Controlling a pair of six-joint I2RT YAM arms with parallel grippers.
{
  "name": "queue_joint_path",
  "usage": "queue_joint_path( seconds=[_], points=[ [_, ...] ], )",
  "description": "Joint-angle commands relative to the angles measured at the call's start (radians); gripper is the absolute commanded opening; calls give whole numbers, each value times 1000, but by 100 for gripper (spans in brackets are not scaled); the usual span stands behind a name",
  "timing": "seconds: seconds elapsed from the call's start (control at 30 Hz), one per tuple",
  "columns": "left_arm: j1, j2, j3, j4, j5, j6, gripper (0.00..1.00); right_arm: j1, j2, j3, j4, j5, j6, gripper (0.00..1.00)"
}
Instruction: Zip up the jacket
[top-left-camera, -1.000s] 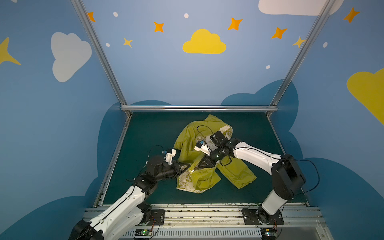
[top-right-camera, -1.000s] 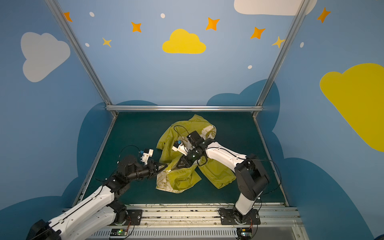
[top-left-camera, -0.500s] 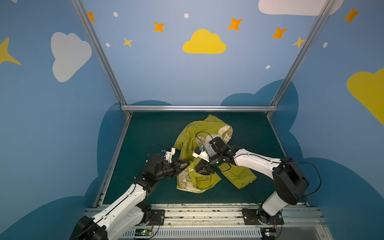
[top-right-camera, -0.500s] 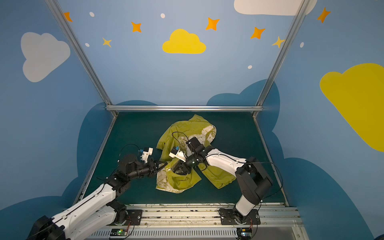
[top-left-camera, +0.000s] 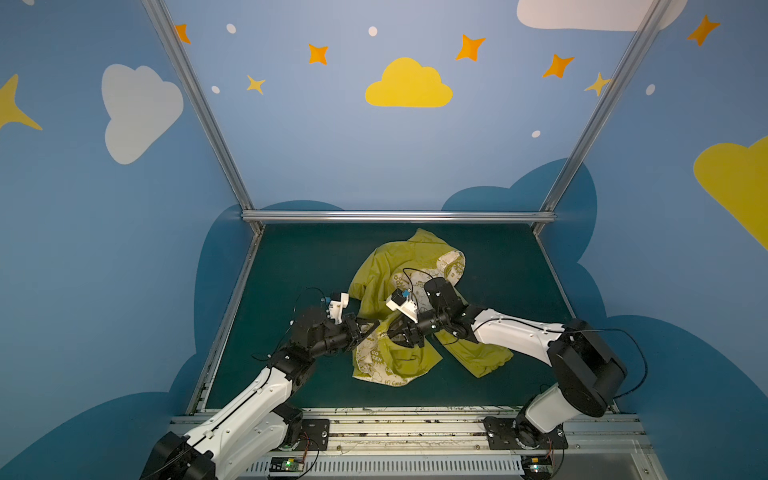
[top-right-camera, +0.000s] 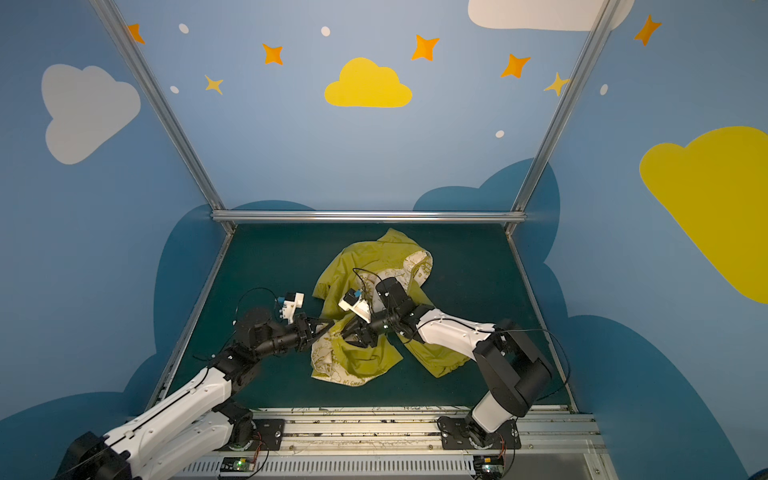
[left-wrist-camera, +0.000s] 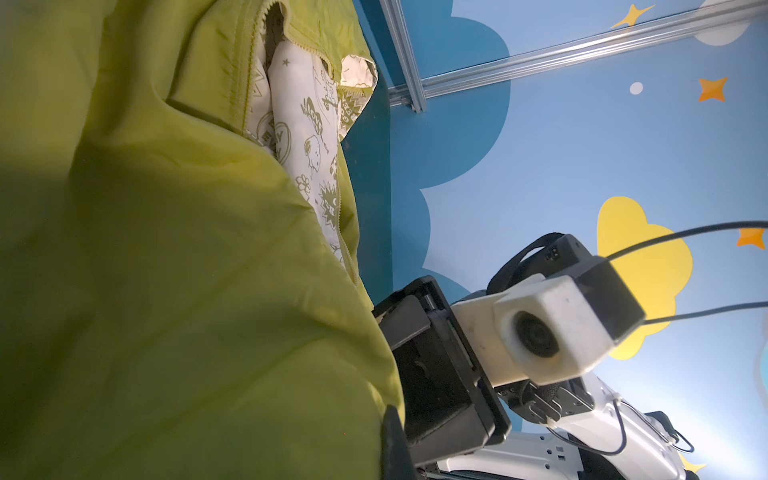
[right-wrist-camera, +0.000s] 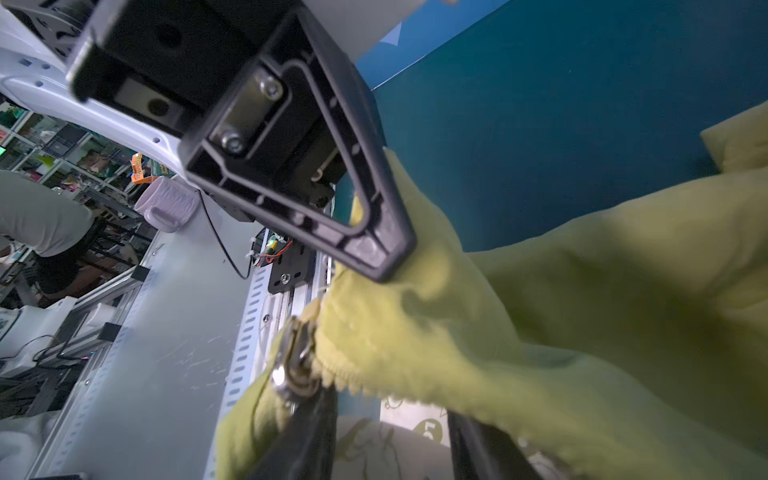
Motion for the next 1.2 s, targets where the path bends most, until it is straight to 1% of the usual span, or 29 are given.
queue_joint_path(
  seconds=[0.0,0.3,0.37,0.47,0.73,0.83,0.9,1.07,1.13,1.17],
  points=[
    [4,-10,-4,18,-17,0,3,17,-35,-15,115,24,35,42],
    [6,-19,-6,-33,-52,5,3,39,-72,-71,208,-7,34,42],
    [6,-22,-6,-42,-58,6,3,48,-90,-101,229,5,27,43],
    [7,-23,-4,-50,-59,9,3,58,-98,-145,309,33,43,43],
    [7,-22,-2,-53,-43,6,3,91,-59,-120,362,118,50,39],
    [7,-22,-2,-56,-42,6,3,96,-49,-111,375,119,50,38],
    [6,-22,-2,-65,-48,8,3,102,-43,-110,379,116,50,35],
    [7,-19,-2,-62,-43,6,3,113,-33,-107,390,135,51,30],
    [7,-22,-1,-66,-43,6,3,113,-33,-105,394,137,53,24],
    [6,-23,3,-72,-45,8,3,113,-33,-106,397,141,55,23]
  ],
)
